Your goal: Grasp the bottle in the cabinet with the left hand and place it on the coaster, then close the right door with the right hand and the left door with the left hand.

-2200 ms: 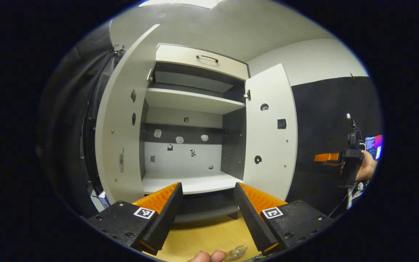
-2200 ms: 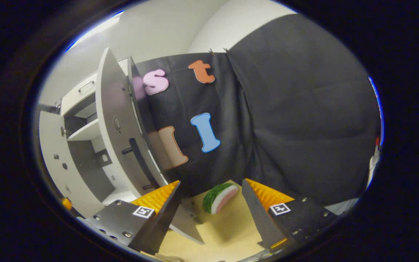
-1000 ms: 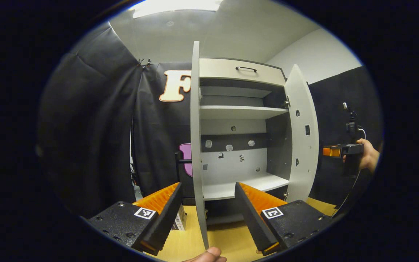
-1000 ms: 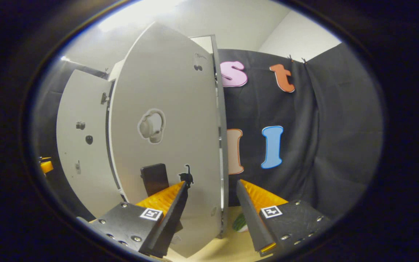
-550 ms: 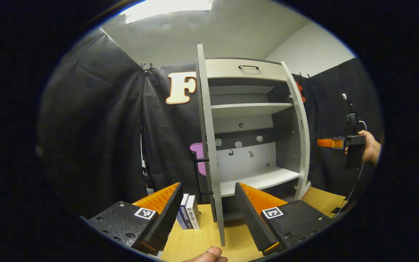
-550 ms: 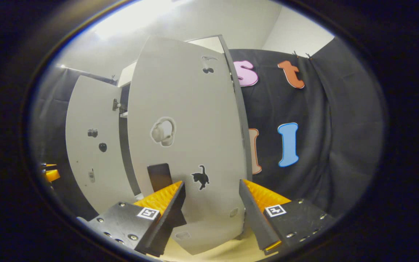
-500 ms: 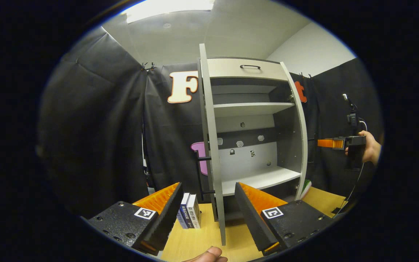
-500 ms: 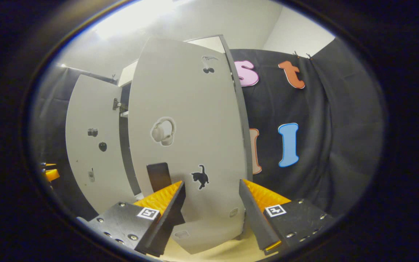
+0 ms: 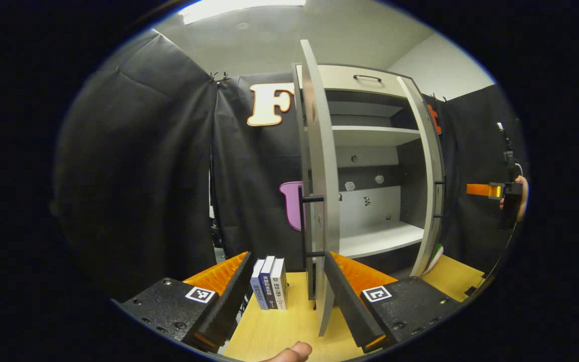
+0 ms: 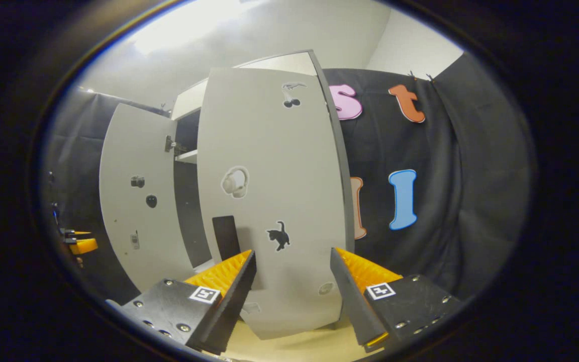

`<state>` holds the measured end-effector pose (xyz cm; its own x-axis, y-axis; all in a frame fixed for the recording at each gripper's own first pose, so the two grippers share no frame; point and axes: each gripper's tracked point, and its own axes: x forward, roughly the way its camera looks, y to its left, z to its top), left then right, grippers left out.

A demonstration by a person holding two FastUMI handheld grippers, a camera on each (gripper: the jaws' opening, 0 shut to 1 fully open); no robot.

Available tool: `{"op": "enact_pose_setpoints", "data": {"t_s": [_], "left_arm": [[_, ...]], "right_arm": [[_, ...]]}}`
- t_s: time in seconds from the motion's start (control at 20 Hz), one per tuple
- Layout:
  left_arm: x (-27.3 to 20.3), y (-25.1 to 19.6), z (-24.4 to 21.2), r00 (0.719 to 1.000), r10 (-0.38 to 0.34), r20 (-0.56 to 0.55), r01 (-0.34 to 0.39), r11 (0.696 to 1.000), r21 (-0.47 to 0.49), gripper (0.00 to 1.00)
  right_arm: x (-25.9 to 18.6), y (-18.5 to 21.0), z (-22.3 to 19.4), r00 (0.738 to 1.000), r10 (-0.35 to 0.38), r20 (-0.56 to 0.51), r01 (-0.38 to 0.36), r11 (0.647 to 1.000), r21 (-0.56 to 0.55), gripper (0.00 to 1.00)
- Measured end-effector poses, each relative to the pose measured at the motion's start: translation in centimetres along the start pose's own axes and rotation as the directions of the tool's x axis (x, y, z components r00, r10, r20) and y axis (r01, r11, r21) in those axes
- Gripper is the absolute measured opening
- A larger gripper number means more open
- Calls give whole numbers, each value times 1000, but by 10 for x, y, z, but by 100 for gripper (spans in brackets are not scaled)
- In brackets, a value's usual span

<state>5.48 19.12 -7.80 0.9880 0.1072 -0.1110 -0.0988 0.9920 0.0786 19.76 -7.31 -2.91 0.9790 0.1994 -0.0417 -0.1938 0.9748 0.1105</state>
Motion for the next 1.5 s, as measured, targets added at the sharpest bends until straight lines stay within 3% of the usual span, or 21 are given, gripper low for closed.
{"op": "enact_pose_setpoints", "data": {"t_s": [0.25, 0.35, 0.6, 0.8, 0.9, 0.95, 1.0, 1.15, 1.3, 1.5], "left_arm": [[30, 32, -16, 997, 76, -34, -76, 997, 10, 89], [46, 41, -23, 993, 98, -60, -97, 995, 16, 89], [82, 33, -17, 994, 93, -50, -91, 995, 47, 91], [76, 24, -16, 993, 106, -55, -110, 992, -56, 86], [75, 26, -18, 988, 139, -65, -143, 989, -49, 86], [74, 26, -18, 987, 149, -67, -152, 988, -40, 88], [73, 25, -17, 987, 152, -57, -154, 988, -33, 88], [74, 14, -17, 990, 131, -61, -135, 989, -62, 87], [75, -7, -16, 994, 84, -66, -90, 992, -88, 88], [77, -32, -15, 996, 54, -68, -61, 994, -93, 89]], "right_arm": [[-27, -8, -10, 1000, -11, 5, 11, 1000, -2, 91], [-41, -13, -15, 999, -41, 4, 41, 999, -14, 86], [-92, 12, -25, 1000, 16, 9, -16, 1000, -8, 90], [-131, 22, -25, 999, 31, 35, -30, 999, -31, 91], [-143, 23, -25, 999, 27, 42, -26, 999, -26, 87], [-149, 21, -26, 999, 22, 39, -21, 1000, -20, 91], [-153, 18, -27, 999, 11, 36, -10, 1000, -17, 87], [-164, 7, -29, 999, -31, 36, 31, 1000, -3, 91], [-170, 1, -32, 999, -41, 22, 40, 999, 21, 87], [-175, -8, -30, 999, -49, 20, 49, 999, 8, 91]]}}
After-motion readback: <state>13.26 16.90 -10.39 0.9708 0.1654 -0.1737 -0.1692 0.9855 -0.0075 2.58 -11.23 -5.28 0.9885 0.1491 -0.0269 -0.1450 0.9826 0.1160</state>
